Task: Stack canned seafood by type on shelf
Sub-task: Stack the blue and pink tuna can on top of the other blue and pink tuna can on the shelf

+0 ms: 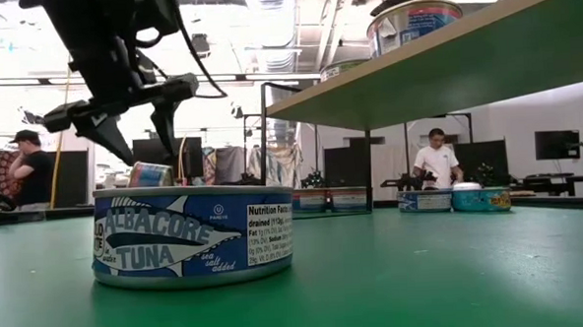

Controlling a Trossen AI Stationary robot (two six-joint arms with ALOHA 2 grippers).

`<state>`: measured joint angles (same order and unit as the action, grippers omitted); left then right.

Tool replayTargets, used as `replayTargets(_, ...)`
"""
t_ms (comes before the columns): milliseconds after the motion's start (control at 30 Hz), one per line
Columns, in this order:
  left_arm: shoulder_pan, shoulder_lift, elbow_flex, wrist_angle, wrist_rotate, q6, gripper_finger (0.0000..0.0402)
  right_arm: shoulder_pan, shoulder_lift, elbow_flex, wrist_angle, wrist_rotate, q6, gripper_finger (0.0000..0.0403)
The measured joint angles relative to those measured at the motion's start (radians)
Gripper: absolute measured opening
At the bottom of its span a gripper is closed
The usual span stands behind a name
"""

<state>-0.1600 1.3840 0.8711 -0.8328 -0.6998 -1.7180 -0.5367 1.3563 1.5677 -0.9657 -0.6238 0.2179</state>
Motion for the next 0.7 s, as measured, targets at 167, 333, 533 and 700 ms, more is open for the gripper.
replayTargets(167, -0.013, 0.078, 0.055, -0.087, -0.013, -0.126, 0.0265, -0.001, 0.000, 0.000, 0.022, -0.001, -0.067, 0.0219)
replayTargets(333, -0.019, 0.203, 0.147, -0.275, 0.007, -0.203, 0.0265, -0.025, 0.000, 0.000, 0.032, -0.002, -0.101, 0.0209)
replayTargets(533, -0.024, 0.291, 0.259, -0.452, 0.020, -0.258, 0.0265, -0.038, 0.000, 0.000, 0.031, -0.002, -0.117, 0.0205)
replayTargets(700, -0.024, 0.298, 0.271, -0.427, 0.017, -0.303, 0.0265, -0.042, 0.000, 0.000, 0.032, -0.005, -0.123, 0.0205)
